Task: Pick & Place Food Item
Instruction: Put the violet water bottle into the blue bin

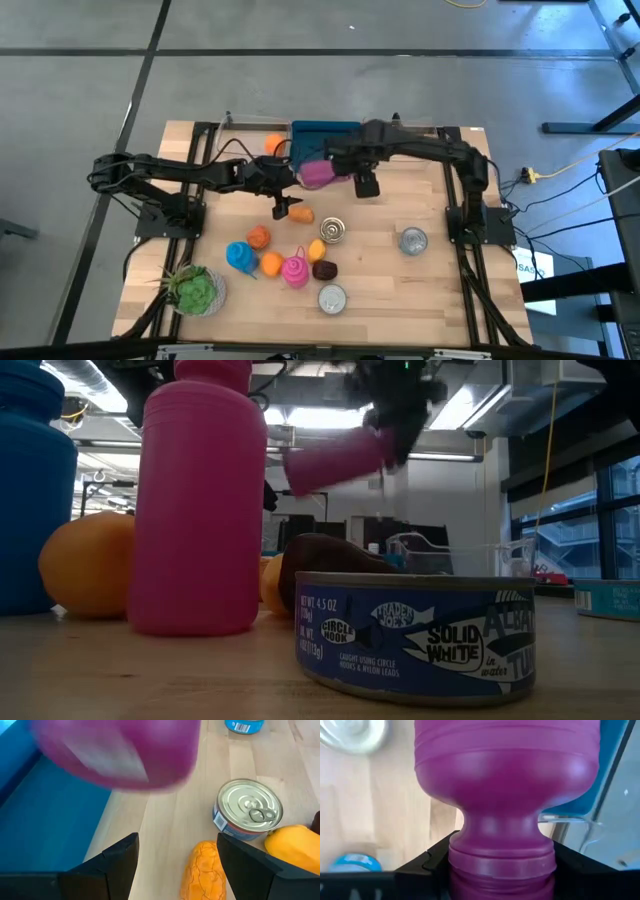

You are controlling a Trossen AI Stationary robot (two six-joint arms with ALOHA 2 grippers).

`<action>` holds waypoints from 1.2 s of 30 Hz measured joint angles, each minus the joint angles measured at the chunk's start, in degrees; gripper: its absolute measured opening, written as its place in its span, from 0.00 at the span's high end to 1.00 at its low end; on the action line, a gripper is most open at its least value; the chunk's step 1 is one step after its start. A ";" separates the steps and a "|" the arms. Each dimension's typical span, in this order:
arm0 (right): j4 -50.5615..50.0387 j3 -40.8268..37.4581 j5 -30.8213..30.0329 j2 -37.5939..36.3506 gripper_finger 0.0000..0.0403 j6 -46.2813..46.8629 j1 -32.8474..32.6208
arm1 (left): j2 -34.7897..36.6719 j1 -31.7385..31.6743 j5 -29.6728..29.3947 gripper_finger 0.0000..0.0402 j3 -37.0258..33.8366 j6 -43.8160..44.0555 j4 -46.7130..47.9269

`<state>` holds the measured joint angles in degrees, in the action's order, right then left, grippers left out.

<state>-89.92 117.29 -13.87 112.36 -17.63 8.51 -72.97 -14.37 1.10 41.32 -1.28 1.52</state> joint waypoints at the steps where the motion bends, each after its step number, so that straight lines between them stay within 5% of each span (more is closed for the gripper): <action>1: 0.01 1.36 1.28 -0.75 0.49 0.05 0.47 | 0.00 -0.01 0.00 0.35 0.00 0.00 0.00; 7: -0.08 0.83 1.84 -7.20 0.49 2.47 3.41 | 0.00 -0.02 0.01 0.35 0.00 -0.46 0.00; 21: -0.10 -22.32 -4.51 -15.49 0.49 6.55 4.57 | 0.00 -0.02 0.04 0.35 0.00 0.26 0.00; 36: -0.10 -36.46 4.12 -15.52 0.49 9.11 4.08 | 0.00 -0.02 0.39 0.35 0.00 0.57 -0.36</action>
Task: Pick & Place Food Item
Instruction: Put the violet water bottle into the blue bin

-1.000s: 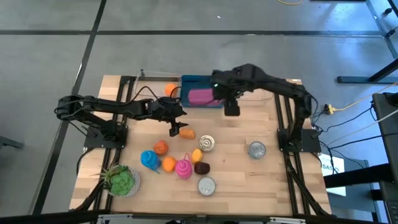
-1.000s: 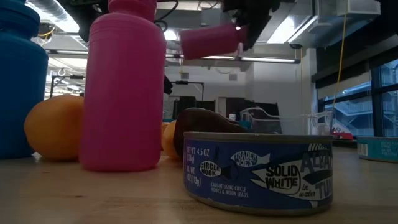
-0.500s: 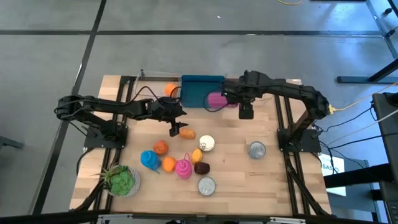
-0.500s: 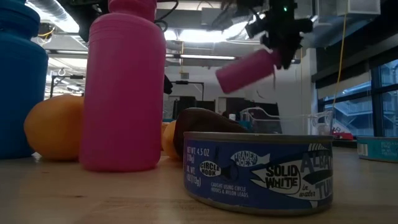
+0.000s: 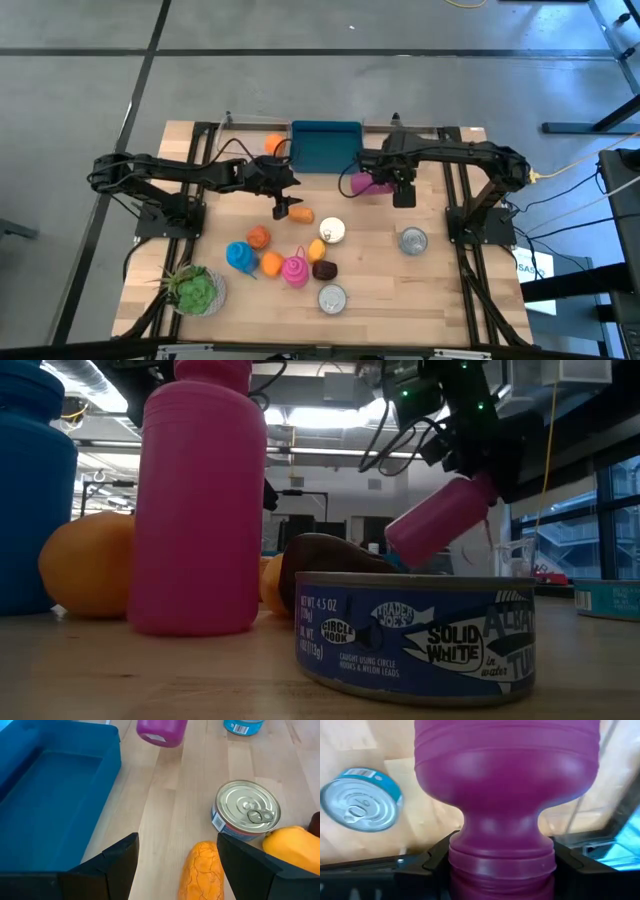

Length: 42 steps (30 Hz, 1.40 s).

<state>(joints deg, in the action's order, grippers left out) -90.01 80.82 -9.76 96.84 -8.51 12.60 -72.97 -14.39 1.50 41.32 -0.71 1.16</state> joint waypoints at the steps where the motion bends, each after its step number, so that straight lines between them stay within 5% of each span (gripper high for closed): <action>1: 0.02 -0.21 0.38 0.00 0.49 0.03 -0.16 | 0.00 0.00 0.00 0.35 0.00 -0.04 -0.18; 21: 0.19 -2.57 7.30 1.51 0.49 2.23 -1.87 | 0.00 0.00 0.02 0.35 0.00 -0.07 -1.37; 35: 14.19 -2.13 11.89 2.48 0.49 -2.23 -1.94 | 0.00 0.00 0.04 0.35 0.00 -0.04 -1.39; 42: 15.00 -2.13 8.41 2.49 0.49 -2.82 -1.92 | 0.00 0.00 0.03 0.35 -0.02 0.05 -1.50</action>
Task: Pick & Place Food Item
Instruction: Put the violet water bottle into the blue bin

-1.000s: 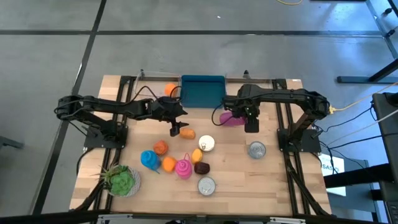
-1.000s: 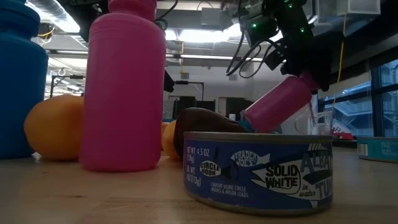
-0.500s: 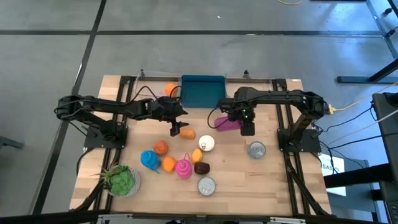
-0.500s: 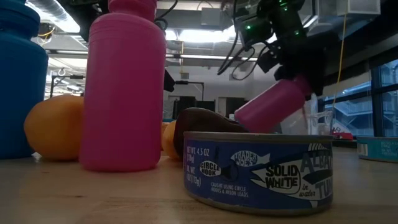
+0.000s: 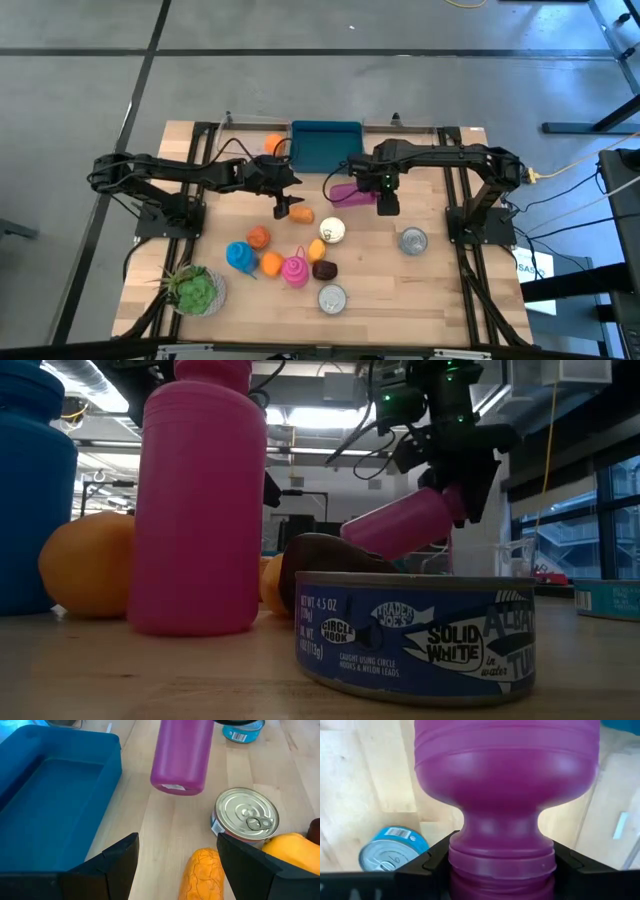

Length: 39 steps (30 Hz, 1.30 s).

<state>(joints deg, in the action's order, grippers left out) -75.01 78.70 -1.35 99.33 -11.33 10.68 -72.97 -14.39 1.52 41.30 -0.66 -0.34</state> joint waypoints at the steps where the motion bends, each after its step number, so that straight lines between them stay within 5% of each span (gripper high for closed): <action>1: -0.20 0.00 -0.64 0.00 0.49 -0.02 -0.02 | 0.00 0.00 0.02 0.35 0.00 0.02 -0.27; 8: -4.73 0.00 -4.56 0.00 0.49 1.03 -0.60 | -2.06 -0.01 10.03 0.35 0.00 2.73 -11.37; 19: -5.12 0.36 -5.26 -0.01 0.49 1.20 -3.36 | -10.16 -1.14 10.19 0.35 0.01 3.98 -19.86; 39: -3.04 12.28 -5.28 6.26 0.49 -3.70 -3.43 | -15.19 -1.03 14.09 0.35 10.88 1.66 -11.06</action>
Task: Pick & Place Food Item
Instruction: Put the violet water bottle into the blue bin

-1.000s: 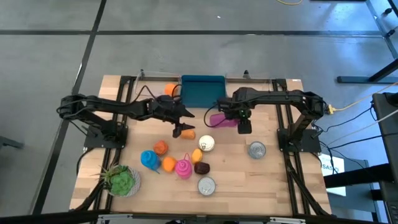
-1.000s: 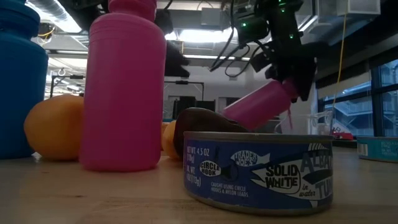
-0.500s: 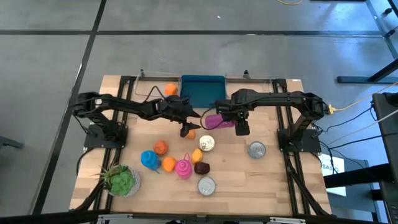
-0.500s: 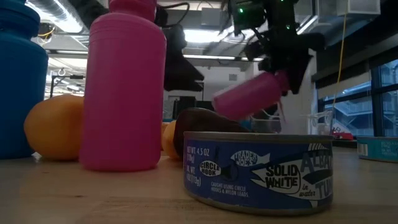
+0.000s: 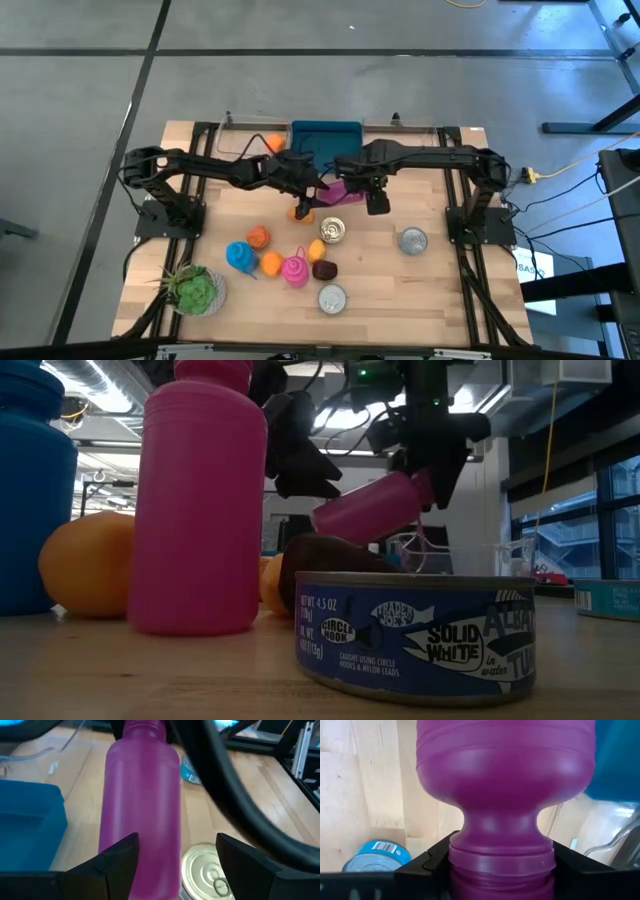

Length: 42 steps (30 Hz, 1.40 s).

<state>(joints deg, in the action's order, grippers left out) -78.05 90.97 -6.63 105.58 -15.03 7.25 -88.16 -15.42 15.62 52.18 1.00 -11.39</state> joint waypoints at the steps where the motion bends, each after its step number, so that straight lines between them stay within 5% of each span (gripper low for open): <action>1: -0.11 0.62 -0.01 0.49 0.49 -0.48 0.00 | 0.00 0.00 -0.05 0.35 0.30 -0.35 1.06; 10: -0.42 5.03 -0.05 1.67 0.49 -1.96 -0.13 | 0.07 0.00 -1.99 0.32 5.07 -2.20 11.54; 20: -0.92 5.10 0.21 1.66 0.49 -1.72 -1.03 | 0.20 -0.11 -9.31 0.28 6.28 -3.51 12.39; 42: -0.99 5.08 -0.01 1.66 0.49 -1.50 -0.98 | 0.26 0.46 -8.12 0.23 6.28 -6.16 13.98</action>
<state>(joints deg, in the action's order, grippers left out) -79.05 96.05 -6.63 107.24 -16.53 6.26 -87.90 -14.96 7.50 58.46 -5.16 2.59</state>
